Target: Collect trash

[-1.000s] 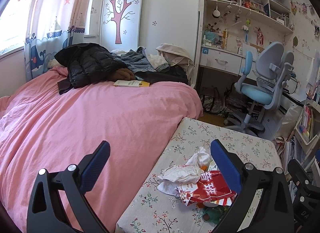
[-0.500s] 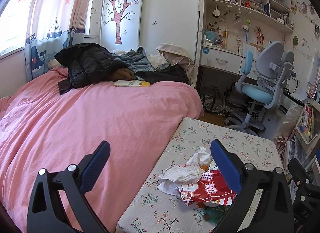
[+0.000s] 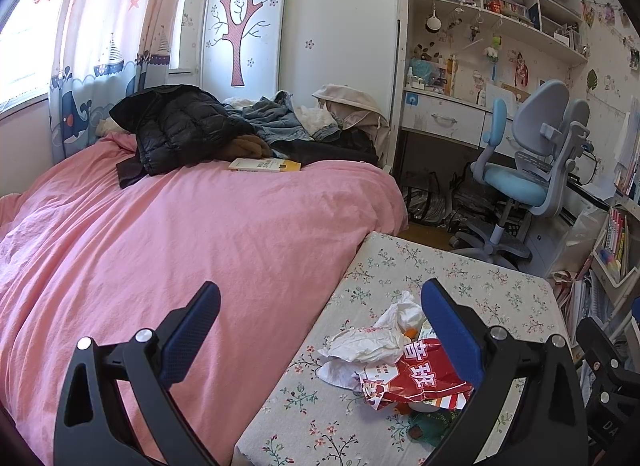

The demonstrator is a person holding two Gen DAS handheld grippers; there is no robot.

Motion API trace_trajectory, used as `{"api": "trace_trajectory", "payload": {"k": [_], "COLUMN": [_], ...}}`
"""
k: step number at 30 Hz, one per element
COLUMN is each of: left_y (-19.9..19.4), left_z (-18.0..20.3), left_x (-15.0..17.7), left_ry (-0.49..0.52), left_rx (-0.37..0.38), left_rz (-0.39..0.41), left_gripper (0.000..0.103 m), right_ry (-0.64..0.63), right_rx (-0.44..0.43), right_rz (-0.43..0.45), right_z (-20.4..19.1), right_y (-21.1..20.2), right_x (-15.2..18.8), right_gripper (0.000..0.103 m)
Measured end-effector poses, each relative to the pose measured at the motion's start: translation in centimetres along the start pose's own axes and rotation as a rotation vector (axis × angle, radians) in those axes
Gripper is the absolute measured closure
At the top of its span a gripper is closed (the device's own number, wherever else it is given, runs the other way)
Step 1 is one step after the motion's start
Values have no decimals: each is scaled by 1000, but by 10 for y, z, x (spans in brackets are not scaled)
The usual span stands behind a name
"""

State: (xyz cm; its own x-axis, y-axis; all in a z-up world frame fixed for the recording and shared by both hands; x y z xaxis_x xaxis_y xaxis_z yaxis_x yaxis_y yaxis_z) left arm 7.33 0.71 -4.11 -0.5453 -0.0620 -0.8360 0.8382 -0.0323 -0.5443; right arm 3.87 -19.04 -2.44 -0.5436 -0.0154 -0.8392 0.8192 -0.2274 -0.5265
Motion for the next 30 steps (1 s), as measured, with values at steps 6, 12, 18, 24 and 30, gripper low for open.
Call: {"api": "trace_trajectory", "payload": {"k": [6,12,18,24,30], "left_y": [3,6,11,22,35], "left_z": [-4,-5,-6,-7,-10], "left_x": [5,7,11,16,25], "left_ry": [6,13,25,51,59], "left_rx": [-9,-19,-29,-63,-75], "left_rz": [-11,-27,-50,-95,-151], "left_gripper": [7,7,7,7,7], "right_ry": [0,0,2,20,25], "right_rx": [0,0,-11,-57,-105], "right_rz": [-1,-8,-26,-78,-153], "right_z": [0,-1,0,4,1], "right_y": [0,5,14,31,57], "right_x": [1,8,13,22,38], "right_gripper": [7,7,7,7,7]}}
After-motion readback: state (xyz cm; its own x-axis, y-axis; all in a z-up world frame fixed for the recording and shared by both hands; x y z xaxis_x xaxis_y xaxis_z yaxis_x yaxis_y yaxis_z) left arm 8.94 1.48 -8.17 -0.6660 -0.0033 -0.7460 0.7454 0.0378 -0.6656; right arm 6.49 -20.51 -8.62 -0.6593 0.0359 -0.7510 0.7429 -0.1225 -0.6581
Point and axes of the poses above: each gripper's, at about its wrist camera, not at the fingertips, and y roughly the way its jaws point, z to its right, x to its underside, the point moved 9 cm from there along y, roughly the way its jaws point, and after that the axes turned 5 degrees about -z, right-handed, at the moved point
